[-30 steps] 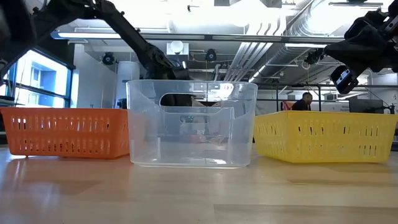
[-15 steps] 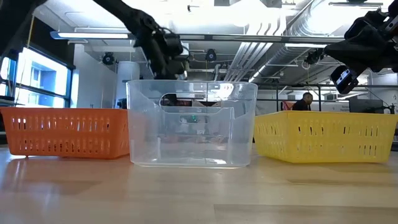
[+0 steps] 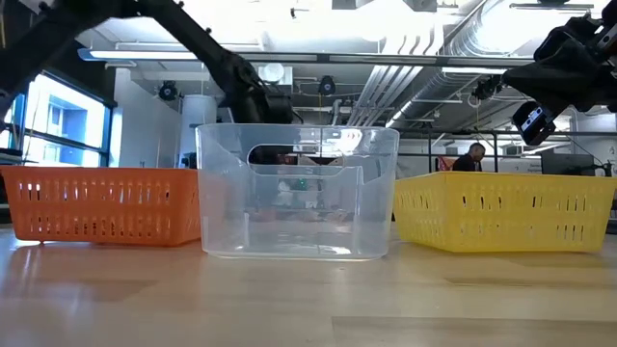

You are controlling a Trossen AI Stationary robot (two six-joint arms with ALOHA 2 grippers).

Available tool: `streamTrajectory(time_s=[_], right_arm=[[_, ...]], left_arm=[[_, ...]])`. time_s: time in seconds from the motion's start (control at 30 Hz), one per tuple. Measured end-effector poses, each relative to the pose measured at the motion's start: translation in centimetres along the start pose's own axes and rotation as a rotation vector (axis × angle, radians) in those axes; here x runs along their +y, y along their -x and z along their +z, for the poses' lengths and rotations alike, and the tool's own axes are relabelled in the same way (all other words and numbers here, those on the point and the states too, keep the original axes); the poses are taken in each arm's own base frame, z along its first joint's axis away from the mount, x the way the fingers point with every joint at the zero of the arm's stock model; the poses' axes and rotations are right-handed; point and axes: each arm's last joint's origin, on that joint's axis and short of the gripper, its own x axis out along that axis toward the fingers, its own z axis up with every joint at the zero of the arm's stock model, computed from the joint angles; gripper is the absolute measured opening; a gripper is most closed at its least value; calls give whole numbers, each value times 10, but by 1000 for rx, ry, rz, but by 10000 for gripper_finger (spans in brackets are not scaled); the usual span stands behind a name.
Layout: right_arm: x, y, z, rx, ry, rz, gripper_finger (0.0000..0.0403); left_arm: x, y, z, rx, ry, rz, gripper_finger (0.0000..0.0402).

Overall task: Sort candy by brand, put in halloween buckets
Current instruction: Put the orange chocolate bar into the orange bin

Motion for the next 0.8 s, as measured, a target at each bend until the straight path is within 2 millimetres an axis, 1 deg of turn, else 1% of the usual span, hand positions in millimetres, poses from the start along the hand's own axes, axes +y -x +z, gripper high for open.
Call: streamTrajectory(time_s=[0.13, 0.27, 0.4, 0.57, 0.67, 0.73, 0.8], right_arm=[[0, 0, 0, 0, 0, 0, 0], [0, 0, 0, 0, 0, 0, 0], [0, 0, 0, 0, 0, 0, 0], [0, 0, 0, 0, 0, 0, 0], [0, 0, 0, 0, 0, 0, 0], [0, 0, 0, 0, 0, 0, 0], [0, 0, 0, 0, 0, 0, 0]], left_arm=[[9, -13, 9, 7, -25, 10, 151], [11, -12, 19, -22, -41, 16, 162], [12, -23, 14, 39, -62, 7, 163], [14, -31, 13, 65, -62, 43, 163], [14, -32, 11, 82, -70, 56, 163], [14, -30, 12, 69, -72, 64, 157], [14, -29, 12, 73, -73, 66, 136]])
